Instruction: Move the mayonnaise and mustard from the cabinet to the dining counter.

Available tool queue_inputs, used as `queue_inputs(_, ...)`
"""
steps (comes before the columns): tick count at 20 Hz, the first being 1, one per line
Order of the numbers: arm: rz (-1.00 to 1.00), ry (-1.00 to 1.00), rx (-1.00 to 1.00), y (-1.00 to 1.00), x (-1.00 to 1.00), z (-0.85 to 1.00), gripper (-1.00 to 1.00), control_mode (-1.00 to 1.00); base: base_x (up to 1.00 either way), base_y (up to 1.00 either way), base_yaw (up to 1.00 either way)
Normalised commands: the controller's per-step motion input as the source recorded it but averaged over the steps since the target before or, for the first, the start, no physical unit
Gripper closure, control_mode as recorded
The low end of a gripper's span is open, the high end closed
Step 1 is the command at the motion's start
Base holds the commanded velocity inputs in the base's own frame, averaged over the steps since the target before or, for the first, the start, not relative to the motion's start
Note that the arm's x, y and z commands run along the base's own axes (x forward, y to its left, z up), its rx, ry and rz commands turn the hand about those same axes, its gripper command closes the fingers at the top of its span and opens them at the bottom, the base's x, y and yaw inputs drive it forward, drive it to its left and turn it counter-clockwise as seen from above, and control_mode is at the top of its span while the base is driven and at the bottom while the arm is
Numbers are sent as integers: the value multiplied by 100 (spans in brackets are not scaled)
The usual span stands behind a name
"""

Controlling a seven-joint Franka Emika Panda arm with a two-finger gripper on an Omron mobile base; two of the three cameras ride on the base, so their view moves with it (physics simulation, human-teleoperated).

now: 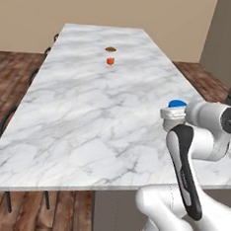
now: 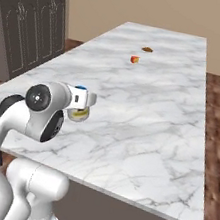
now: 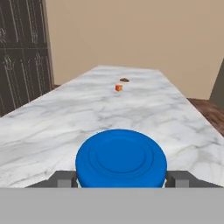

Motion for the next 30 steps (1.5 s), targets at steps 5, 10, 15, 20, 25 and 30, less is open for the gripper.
queue_inputs(5,0,6,0,0,27,-46,100,-100,0,0,0)
queue_inputs(10,0,4,0,0,22,-51,100,-100,0,0,0)
queue_inputs(15,0,1,0,0,22,-53,100,-100,0,0,0)
queue_inputs(20,0,0,0,0,30,-57,100,-100,0,0,0)
queue_inputs(25,0,5,0,0,31,-47,100,-100,0,0,0)
queue_inputs(30,0,5,0,0,24,-43,100,-100,0,0,0)
